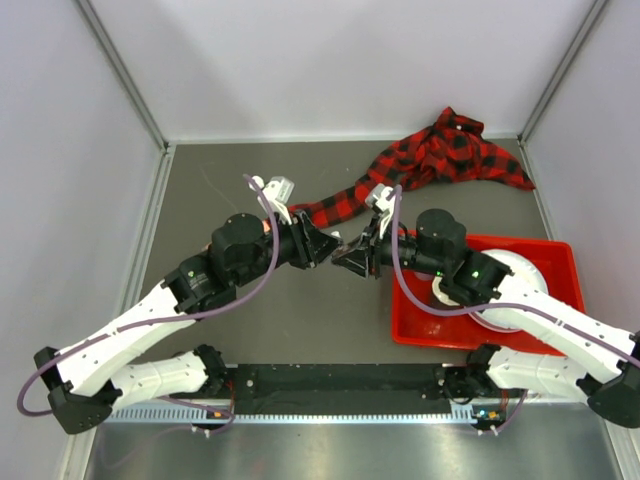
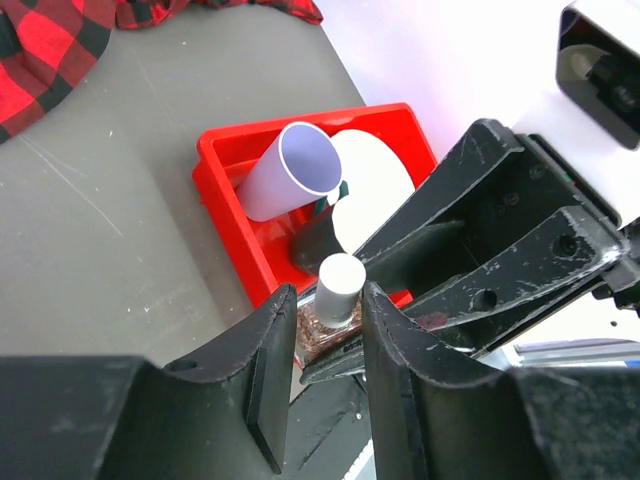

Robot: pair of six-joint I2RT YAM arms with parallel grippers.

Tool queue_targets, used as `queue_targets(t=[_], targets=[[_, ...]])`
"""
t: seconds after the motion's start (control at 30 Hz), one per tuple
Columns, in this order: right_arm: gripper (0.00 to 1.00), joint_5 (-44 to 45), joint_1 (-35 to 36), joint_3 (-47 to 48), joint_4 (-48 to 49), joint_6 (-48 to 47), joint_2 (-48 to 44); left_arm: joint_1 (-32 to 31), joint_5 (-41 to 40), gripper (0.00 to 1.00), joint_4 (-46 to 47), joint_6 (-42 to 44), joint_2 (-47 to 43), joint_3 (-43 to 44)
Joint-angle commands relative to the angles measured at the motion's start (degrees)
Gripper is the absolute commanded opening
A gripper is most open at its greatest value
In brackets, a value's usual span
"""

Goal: Paint the nails

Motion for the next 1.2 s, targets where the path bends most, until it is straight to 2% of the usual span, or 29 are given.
queue_targets(t=[0.0,0.07,0.2,0.3,0.33,0.47,0.5,0.6,0.63,0.7,0.73,0.77,0.87,0.97,1.03,1.13,1.17], targets=[[0.0,0.5,0.8,3.8,1.4,-0.9,-1.0,-0.1,0.4,0.37,4.4,-0.5,0.4,2.0],[0.0,0.3,0.9,3.9,1.5,-0.7,-1.1,-0.1,0.8,0.36,4.9,-0.6,0.5,1.8],[0.0,0.0,0.9,4.0,1.5,-0.5,-1.5,-0.1,3.8,0.26,6.6,-0.9,1.0,1.7],[0.0,-0.7,0.9,4.7,1.4,-0.3,-1.7,-0.1,5.7,0.13,7.5,-0.3,0.9,1.5],[0.0,-0.9,0.9,4.8,1.6,-0.2,-1.8,-0.1,6.5,0.0,8.0,0.6,0.4,1.3],[0.0,-9.3,0.9,4.8,3.5,-1.3,-2.6,-0.1,15.0,0.0,15.7,5.1,-2.5,-1.2],[0.0,-11.3,0.9,5.0,4.2,-1.6,-3.0,-0.1,19.9,0.0,16.9,7.4,-3.4,-1.9],[0.0,-20.2,0.9,5.4,5.3,-0.9,-3.6,-0.1,28.0,0.0,20.8,11.2,-3.8,-2.0],[0.0,-23.0,0.9,5.4,7.8,-0.2,-3.7,-0.1,34.0,0.0,23.3,11.8,-3.7,-2.0],[0.0,-31.4,0.9,4.9,11.8,3.1,-4.0,-0.1,40.7,0.0,27.2,11.1,-2.9,-2.0],[0.0,-34.0,0.9,4.3,17.6,4.7,-4.4,-0.1,47.3,0.0,29.3,10.2,-2.5,-2.0],[0.0,-38.3,0.9,3.4,20.2,6.3,-4.5,-0.1,50.2,0.0,34.7,9.1,-2.1,-1.8],[0.0,-43.9,0.9,3.8,26.5,11.7,-4.1,-0.1,57.8,0.0,43.9,4.1,-0.8,-1.6],[0.0,-44.3,1.0,5.3,24.9,13.0,-3.9,-0.1,57.7,0.0,43.4,3.8,0.1,1.0],[0.0,-43.0,1.1,7.3,20.2,9.8,-4.2,-0.1,55.1,0.0,35.7,8.0,0.2,3.0],[0.0,-38.8,1.1,9.4,9.4,4.7,-5.2,-0.1,44.3,0.01,22.6,13.1,-1.0,6.6],[0.0,-36.0,1.0,9.8,7.0,3.7,-5.8,-0.1,40.9,0.08,19.8,14.3,-1.6,7.7]])
